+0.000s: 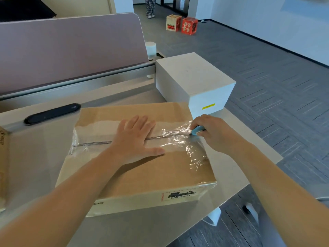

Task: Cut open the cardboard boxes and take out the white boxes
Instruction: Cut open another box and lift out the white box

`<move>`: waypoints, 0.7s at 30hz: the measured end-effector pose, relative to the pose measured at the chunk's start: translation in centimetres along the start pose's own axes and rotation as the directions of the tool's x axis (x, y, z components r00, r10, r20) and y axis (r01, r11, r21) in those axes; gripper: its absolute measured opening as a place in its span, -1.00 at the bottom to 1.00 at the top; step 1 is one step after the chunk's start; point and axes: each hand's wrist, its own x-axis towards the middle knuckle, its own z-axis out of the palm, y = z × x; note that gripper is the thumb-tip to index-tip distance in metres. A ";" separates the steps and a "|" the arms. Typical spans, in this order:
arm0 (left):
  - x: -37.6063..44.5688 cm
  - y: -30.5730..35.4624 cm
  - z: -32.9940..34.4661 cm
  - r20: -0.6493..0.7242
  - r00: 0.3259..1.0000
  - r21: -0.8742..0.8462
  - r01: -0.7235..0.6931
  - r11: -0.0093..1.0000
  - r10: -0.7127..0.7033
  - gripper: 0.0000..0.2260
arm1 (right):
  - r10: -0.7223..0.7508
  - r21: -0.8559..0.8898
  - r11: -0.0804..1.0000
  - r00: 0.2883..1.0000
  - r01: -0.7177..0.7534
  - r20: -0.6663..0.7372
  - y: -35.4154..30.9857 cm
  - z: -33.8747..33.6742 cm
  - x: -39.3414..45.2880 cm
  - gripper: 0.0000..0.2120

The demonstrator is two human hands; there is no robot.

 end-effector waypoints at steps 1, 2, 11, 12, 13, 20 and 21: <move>0.0 0.0 0.0 -0.003 1.000 0.004 0.002 1.000 -0.002 0.25 | -0.005 0.005 1.000 1.000 0.005 0.000 0.3 0.0 0.0 -0.79; 0.0 0.0 0.1 -0.004 1.000 0.010 0.005 1.000 -0.004 0.25 | -0.011 0.004 1.000 1.000 0.011 0.003 0.6 -0.1 0.0 -0.79; 0.1 0.1 0.3 0.005 1.000 0.048 0.020 0.999 -0.021 0.23 | 0.002 0.238 0.971 0.999 0.008 -0.041 2.4 0.1 -0.2 -0.82; 0.2 0.1 0.3 0.010 1.000 0.049 0.027 0.998 -0.028 0.23 | 0.008 0.273 0.962 0.999 0.006 -0.050 2.5 0.2 -0.3 -0.80; 0.2 0.1 0.3 0.012 0.999 0.045 0.034 0.998 -0.034 0.24 | 0.010 0.297 0.955 0.998 0.007 -0.058 2.6 0.3 -0.3 -0.79; 0.2 0.0 -0.1 0.011 0.999 -0.008 0.035 0.999 -0.035 0.25 | 0.189 0.458 0.888 0.946 -0.050 -0.263 2.1 -1.6 -1.7 -0.82; 0.2 -0.1 -0.2 0.013 1.000 -0.032 0.025 0.999 -0.025 0.22 | 0.215 0.479 0.875 0.939 -0.062 -0.270 1.5 -1.4 -1.9 -0.83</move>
